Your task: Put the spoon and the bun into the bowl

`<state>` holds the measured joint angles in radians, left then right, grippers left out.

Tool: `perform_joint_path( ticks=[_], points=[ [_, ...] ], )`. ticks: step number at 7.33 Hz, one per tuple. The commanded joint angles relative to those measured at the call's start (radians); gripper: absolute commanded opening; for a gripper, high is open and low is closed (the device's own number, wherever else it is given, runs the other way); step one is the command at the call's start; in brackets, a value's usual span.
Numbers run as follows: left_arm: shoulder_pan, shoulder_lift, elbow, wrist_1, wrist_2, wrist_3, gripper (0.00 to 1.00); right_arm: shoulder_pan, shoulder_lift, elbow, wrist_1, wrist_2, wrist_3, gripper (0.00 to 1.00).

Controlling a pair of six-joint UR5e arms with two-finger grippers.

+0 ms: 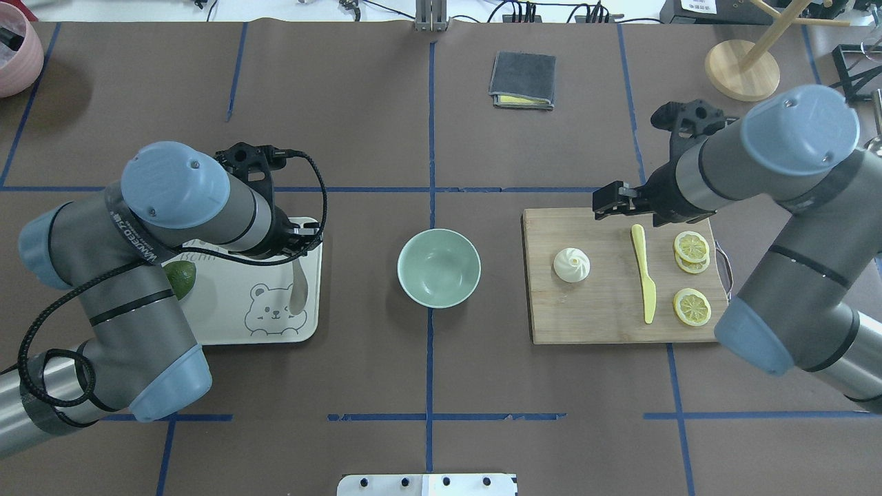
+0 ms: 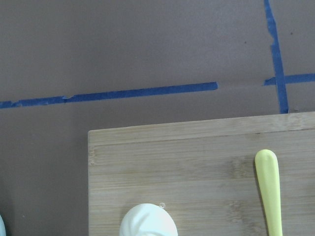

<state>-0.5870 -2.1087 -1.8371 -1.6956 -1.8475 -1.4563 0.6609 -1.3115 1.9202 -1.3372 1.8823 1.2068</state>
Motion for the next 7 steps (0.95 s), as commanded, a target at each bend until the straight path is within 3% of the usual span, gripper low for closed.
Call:
perform_joint_path(
  ticks=[1,3,5,6,7],
  points=[
    [0.035,-0.094,0.125,-0.108,0.007,-0.151,0.0,-0.076,0.056,-0.078,0.003,-0.084,0.016,0.97],
    [0.036,-0.147,0.177,-0.156,0.007,-0.182,0.0,-0.093,0.058,-0.081,0.003,-0.089,0.016,0.96],
    [0.038,-0.212,0.303,-0.252,0.008,-0.21,0.0,-0.104,0.063,-0.108,0.003,-0.089,0.016,0.89],
    [0.038,-0.214,0.305,-0.257,0.008,-0.216,0.0,-0.106,0.073,-0.128,0.003,-0.089,0.014,0.89],
    [0.05,-0.214,0.306,-0.259,0.008,-0.237,0.0,-0.106,0.074,-0.13,0.003,-0.088,0.017,0.8]
  ],
)
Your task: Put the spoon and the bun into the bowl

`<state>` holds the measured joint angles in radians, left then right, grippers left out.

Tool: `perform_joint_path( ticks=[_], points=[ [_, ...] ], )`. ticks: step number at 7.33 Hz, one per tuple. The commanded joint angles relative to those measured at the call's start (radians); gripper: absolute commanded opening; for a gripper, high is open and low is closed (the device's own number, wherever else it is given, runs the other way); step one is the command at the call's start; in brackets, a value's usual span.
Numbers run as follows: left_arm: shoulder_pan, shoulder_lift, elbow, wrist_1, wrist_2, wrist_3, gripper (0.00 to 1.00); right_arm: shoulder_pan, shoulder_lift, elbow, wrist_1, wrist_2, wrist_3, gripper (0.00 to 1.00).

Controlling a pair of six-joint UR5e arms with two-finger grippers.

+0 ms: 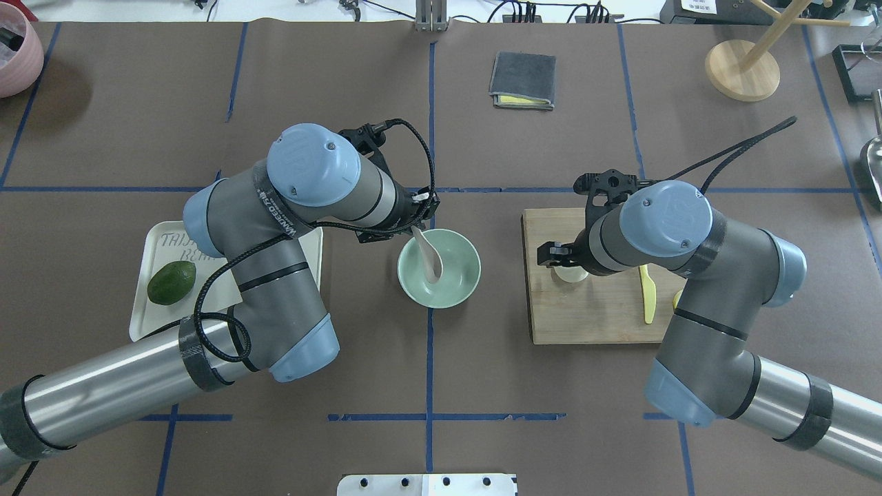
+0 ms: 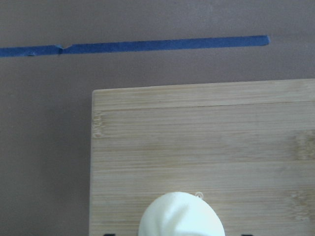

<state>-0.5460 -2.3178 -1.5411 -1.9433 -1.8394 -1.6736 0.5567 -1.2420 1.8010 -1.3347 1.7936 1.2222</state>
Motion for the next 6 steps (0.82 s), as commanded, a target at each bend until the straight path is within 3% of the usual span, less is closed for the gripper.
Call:
perform_joint_path(
  ticks=[1,2,3,4,5,6],
  points=[
    [0.011,-0.005,0.013,-0.011,0.0,-0.02,0.0,0.0,0.006,-0.008,0.0,0.001,0.005,0.45],
    [0.015,-0.005,0.027,-0.028,0.002,-0.02,0.0,0.0,0.007,-0.003,0.0,0.003,0.003,0.09],
    [0.017,-0.006,0.045,-0.049,0.017,-0.021,0.0,0.002,0.006,-0.002,0.0,0.004,-0.003,0.0],
    [0.029,-0.006,0.047,-0.052,0.037,-0.021,0.15,0.002,0.007,0.001,0.0,0.004,-0.001,0.0],
    [0.029,-0.006,0.047,-0.054,0.037,-0.012,0.99,0.002,0.007,0.001,0.0,0.004,-0.001,0.0],
    [0.029,-0.009,0.042,-0.054,0.037,-0.011,1.0,0.003,0.006,0.011,0.0,0.004,-0.003,0.0]
  ],
)
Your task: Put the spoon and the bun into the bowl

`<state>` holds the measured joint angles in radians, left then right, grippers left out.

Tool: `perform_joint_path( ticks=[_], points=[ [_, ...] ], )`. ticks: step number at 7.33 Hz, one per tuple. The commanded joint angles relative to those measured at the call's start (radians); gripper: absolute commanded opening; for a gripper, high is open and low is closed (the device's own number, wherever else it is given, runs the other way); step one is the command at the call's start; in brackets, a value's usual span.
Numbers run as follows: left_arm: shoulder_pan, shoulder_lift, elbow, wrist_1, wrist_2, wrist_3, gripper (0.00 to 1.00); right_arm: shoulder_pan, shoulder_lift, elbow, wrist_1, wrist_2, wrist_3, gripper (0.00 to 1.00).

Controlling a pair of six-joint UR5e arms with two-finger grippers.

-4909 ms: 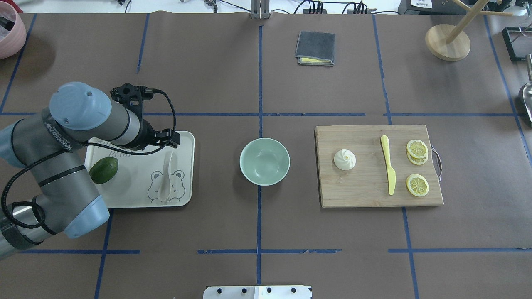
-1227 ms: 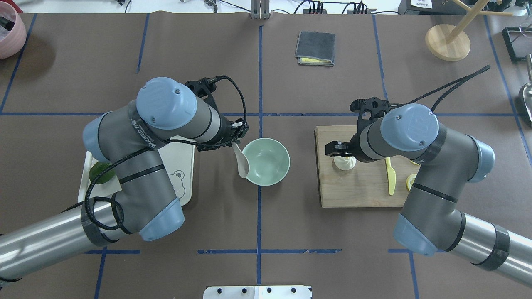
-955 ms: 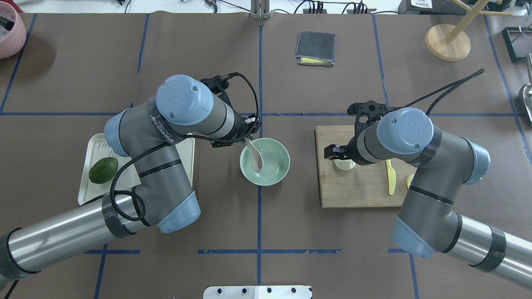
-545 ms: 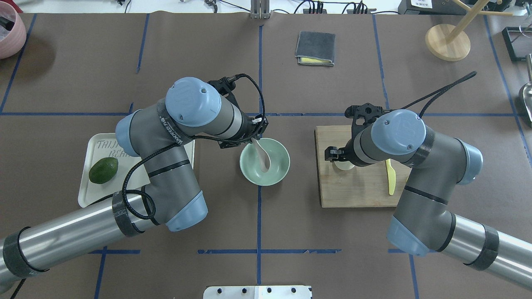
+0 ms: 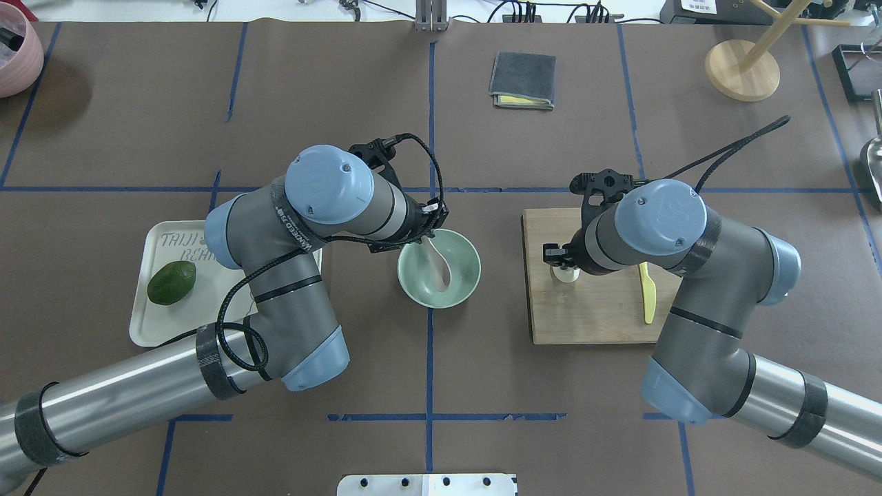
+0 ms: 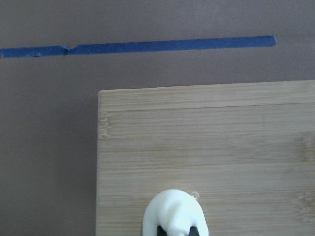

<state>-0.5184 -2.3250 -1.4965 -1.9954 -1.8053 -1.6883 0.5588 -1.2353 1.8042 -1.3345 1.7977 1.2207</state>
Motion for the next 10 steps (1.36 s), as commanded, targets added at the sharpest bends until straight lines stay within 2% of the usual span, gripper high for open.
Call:
perform_joint_path(
  ticks=[1,3,5,6,7,8,10],
  points=[
    [0.001,-0.002,-0.004,-0.002,0.003,0.009,1.0,0.007,-0.001,0.021,-0.002,0.003,-0.003,0.0],
    [-0.015,-0.001,-0.02,0.004,-0.009,0.059,1.0,0.032,0.01,0.04,-0.003,0.018,-0.006,0.0],
    [-0.086,0.03,-0.062,0.044,-0.13,0.144,1.0,0.088,0.063,0.061,-0.009,0.08,-0.006,0.0],
    [-0.1,0.059,-0.111,0.128,-0.134,0.229,1.0,0.098,0.066,0.085,-0.008,0.081,-0.001,0.0],
    [-0.141,0.079,-0.19,0.273,-0.134,0.38,1.0,0.099,0.117,0.081,-0.015,0.078,0.006,0.0],
    [-0.17,0.117,-0.262,0.378,-0.132,0.498,1.0,0.095,0.163,0.057,-0.014,0.078,0.013,0.0],
    [-0.292,0.258,-0.361,0.395,-0.132,0.759,1.0,0.051,0.271,-0.038,-0.005,0.072,0.055,0.0]
  ],
)
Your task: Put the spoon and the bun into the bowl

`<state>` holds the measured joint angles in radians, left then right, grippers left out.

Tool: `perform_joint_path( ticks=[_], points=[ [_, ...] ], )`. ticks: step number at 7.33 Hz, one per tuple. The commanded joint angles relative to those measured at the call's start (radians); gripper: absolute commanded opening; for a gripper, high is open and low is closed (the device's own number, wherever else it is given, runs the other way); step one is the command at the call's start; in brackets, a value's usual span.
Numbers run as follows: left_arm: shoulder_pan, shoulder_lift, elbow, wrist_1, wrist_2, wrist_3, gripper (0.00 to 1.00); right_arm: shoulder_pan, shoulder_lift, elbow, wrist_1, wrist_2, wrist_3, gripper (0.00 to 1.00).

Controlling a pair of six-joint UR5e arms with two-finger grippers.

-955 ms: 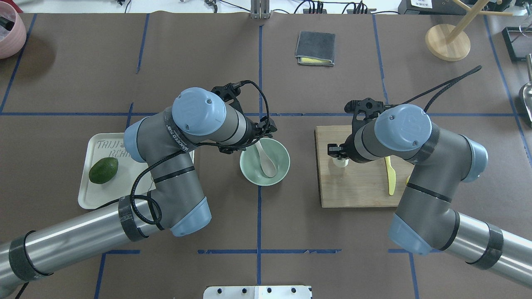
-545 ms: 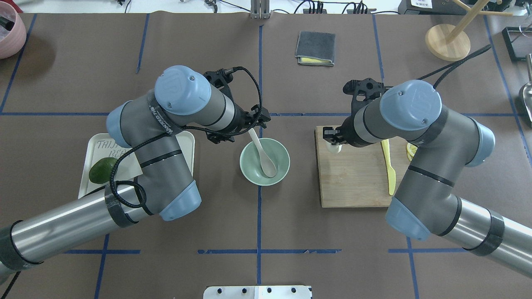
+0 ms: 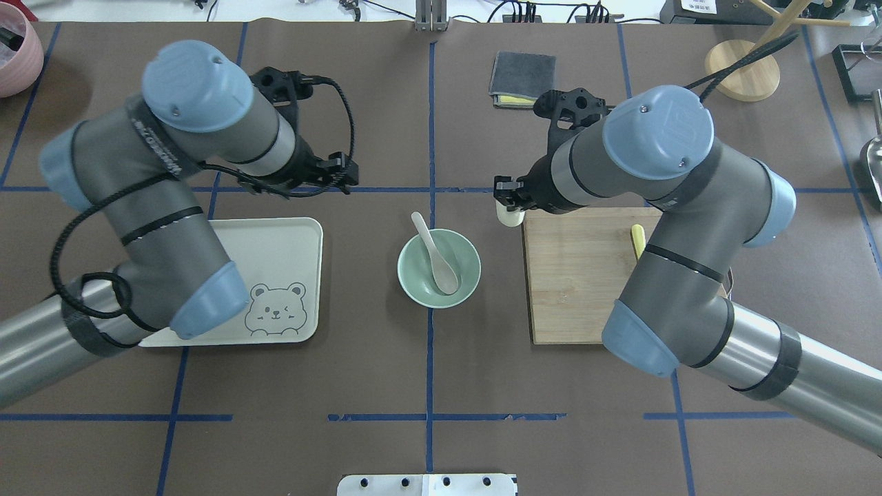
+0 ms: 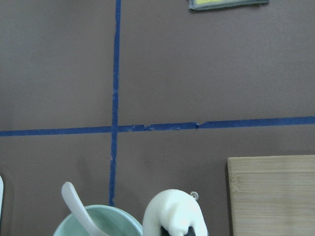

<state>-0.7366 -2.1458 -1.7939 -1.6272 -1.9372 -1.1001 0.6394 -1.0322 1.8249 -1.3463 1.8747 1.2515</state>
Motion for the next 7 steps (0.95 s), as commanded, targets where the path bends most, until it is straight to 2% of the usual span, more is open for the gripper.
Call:
perform_joint_path(
  ticks=[1,3,4,5,6,7],
  points=[
    [-0.146,0.134,-0.08,0.027,-0.002,0.274,1.0,-0.062,0.122,-0.099,0.003,-0.022,0.046,0.0],
    [-0.223,0.196,-0.081,0.026,-0.003,0.441,1.0,-0.138,0.15,-0.137,0.003,-0.106,0.069,0.0],
    [-0.263,0.223,-0.079,0.026,-0.005,0.519,1.0,-0.144,0.15,-0.142,0.003,-0.108,0.068,0.0],
    [-0.289,0.242,-0.078,0.024,-0.005,0.57,1.0,-0.147,0.146,-0.144,0.003,-0.108,0.056,0.95],
    [-0.319,0.257,-0.075,0.024,-0.005,0.618,1.0,-0.155,0.147,-0.144,0.004,-0.109,0.069,1.0],
    [-0.34,0.279,-0.07,0.023,-0.008,0.662,1.0,-0.155,0.147,-0.138,0.0,-0.108,0.068,1.0]
  ],
)
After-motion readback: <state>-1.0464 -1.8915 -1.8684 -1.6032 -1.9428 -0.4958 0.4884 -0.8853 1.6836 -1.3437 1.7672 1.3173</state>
